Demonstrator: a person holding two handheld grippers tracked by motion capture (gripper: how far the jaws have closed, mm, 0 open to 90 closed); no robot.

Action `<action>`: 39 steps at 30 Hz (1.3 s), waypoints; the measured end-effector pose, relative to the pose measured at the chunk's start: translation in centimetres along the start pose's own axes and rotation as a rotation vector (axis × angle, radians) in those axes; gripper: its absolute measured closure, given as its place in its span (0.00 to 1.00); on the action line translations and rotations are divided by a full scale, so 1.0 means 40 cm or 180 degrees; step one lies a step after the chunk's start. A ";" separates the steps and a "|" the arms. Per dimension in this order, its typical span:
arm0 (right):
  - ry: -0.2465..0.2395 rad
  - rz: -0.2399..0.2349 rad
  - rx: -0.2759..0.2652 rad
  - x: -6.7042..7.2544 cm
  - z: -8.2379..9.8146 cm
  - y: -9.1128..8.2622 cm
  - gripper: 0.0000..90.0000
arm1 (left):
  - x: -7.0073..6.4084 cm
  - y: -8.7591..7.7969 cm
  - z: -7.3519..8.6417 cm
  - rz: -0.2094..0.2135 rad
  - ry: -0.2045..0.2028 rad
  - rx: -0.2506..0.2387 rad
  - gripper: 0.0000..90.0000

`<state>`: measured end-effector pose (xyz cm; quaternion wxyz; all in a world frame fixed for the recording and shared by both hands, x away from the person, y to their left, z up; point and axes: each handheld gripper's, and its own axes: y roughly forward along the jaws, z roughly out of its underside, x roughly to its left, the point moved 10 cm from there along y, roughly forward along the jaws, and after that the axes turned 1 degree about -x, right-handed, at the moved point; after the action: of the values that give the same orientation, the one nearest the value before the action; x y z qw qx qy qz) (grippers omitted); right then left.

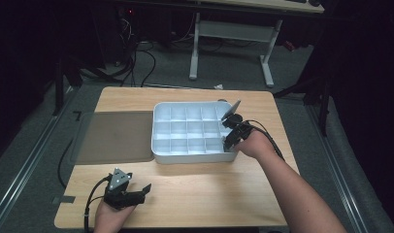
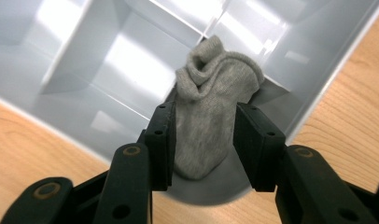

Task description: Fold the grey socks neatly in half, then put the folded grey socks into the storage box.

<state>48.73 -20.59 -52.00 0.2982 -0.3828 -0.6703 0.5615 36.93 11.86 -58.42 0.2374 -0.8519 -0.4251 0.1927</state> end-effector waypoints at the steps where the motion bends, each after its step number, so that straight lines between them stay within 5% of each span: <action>1: 0.0010 -0.0021 -0.0017 0.002 -0.001 -0.010 0.68 | 0.001 0.000 0.001 -0.0007 0.0002 0.0004 0.18; 7: 0.0041 -0.0083 -0.0142 0.000 -0.003 -0.048 0.69 | 0.000 0.000 0.000 0.0011 0.0005 -0.0007 0.18; 14: 0.0087 -0.0116 -0.0069 -0.007 0.017 -0.052 0.77 | -0.007 0.014 -0.002 0.0054 0.0040 0.0028 0.19; 22: -0.0033 -0.0126 0.0080 -0.003 0.034 -0.008 0.94 | -0.006 0.013 -0.001 0.0056 0.0042 0.0034 0.20; 28: -0.0046 -0.0050 0.0238 -0.004 0.043 0.038 0.98 | -0.007 0.011 -0.002 0.0051 0.0052 0.0030 0.20; 29: 0.0052 -0.0039 0.0267 -0.001 0.045 0.043 0.98 | -0.006 0.011 -0.002 0.0046 0.0051 0.0028 0.20; 34: -0.0121 -0.0045 0.0302 -0.003 0.041 0.076 1.00 | -0.003 0.008 -0.001 0.0040 0.0056 0.0040 0.20; 39: -0.0029 -0.0038 0.0343 0.006 0.041 0.070 1.00 | -0.008 0.010 -0.003 0.0044 0.0065 0.0032 0.20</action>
<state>47.76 -21.03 -55.07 0.3187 -0.3596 -0.6427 0.5967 37.06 11.36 -58.50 0.2446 -0.8556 -0.4158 0.1879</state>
